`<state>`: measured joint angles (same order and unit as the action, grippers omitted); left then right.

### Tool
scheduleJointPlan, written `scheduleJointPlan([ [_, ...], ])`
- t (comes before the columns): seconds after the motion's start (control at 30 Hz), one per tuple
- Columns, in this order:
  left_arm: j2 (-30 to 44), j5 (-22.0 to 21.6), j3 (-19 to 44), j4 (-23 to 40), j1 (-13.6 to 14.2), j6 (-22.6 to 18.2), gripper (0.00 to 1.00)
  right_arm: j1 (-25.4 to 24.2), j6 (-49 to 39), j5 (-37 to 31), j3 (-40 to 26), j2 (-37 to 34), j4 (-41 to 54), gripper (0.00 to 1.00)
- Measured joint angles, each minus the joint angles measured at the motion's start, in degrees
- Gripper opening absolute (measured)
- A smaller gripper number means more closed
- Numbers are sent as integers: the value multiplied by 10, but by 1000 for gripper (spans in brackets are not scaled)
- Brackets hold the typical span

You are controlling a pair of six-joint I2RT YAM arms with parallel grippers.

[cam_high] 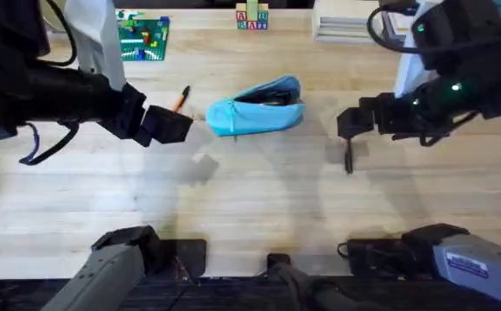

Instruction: Unzip the bag, pick up the pens from the table one at a time and place them inside, then zip the bag closed.

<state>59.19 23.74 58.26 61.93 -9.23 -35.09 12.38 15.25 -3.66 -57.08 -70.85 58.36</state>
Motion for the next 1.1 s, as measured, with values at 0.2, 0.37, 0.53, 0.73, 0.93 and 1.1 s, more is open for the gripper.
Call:
scheduleJointPlan([
  [0.2,0,-7,0,0,0,0,994,0,20,0,0,-88,-32,996],
  [0.37,0,-9,0,0,0,0,994,0,26,0,0,-127,-57,995],
  [0.53,0,-9,0,0,0,0,994,0,28,0,0,-157,-75,996],
  [0.73,0,-9,0,0,0,0,994,-2,28,0,0,-199,-93,995],
  [0.93,0,-9,0,0,0,0,995,-21,28,8,-1,-226,-97,995],
  [1.1,0,-9,0,0,0,0,994,-30,28,11,-2,-226,-97,921],
])
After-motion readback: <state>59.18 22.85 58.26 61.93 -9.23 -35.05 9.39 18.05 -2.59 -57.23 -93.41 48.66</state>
